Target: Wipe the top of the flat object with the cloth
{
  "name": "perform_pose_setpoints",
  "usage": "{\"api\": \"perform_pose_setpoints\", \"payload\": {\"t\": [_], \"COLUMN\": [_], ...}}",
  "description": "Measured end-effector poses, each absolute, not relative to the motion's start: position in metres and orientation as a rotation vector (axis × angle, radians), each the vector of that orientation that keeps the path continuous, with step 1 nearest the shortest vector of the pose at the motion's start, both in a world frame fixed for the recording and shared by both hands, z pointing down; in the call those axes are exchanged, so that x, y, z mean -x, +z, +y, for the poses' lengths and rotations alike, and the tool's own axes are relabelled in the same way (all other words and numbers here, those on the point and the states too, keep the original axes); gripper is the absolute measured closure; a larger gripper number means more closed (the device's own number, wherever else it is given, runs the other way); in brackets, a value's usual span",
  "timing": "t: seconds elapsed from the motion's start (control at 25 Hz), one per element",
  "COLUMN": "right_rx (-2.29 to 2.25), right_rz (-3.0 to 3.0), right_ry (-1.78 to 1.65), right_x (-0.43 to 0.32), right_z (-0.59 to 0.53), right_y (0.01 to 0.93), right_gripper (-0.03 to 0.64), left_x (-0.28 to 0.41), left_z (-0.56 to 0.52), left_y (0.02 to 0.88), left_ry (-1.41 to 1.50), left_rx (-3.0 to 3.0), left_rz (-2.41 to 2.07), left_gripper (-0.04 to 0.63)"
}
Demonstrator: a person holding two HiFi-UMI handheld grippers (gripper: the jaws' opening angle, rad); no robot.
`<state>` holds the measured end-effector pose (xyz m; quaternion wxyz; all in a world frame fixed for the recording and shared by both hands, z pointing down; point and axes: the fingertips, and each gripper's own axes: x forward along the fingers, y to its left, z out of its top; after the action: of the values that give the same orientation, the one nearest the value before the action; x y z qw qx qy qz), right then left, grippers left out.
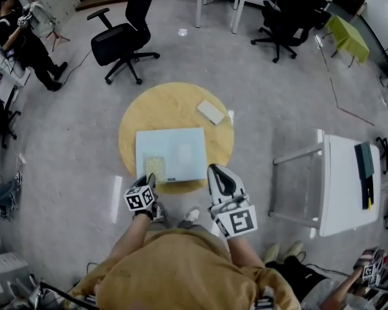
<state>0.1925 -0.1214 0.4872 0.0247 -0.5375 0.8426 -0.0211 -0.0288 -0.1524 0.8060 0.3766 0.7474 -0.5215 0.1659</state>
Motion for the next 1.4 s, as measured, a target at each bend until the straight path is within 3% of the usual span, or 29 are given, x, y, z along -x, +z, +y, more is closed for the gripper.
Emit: {"api": "perform_pose_setpoints", "payload": {"t": [0.6, 1.0, 1.4], "right_rx": [1.614, 1.834, 1.951], "right_rz": [2.632, 2.587, 2.480], "right_ry": [-0.030, -0.022, -0.039], "right_x": [-0.161, -0.214, -0.280], "right_z": [-0.130, -0.106, -0.109], "right_y": [0.471, 0.475, 0.489], "right_gripper": [0.617, 0.616, 0.617], "left_x": [0.194, 0.011, -0.131], "left_z": [-0.189, -0.242, -0.274], "left_y": [0.760, 0.728, 0.761], "left_ry": [0.455, 0.205, 0.274], "left_rx": [-1.815, -2.046, -2.093], "left_rz": [-1.697, -1.388, -1.136], "left_gripper": [0.532, 0.532, 0.532]}}
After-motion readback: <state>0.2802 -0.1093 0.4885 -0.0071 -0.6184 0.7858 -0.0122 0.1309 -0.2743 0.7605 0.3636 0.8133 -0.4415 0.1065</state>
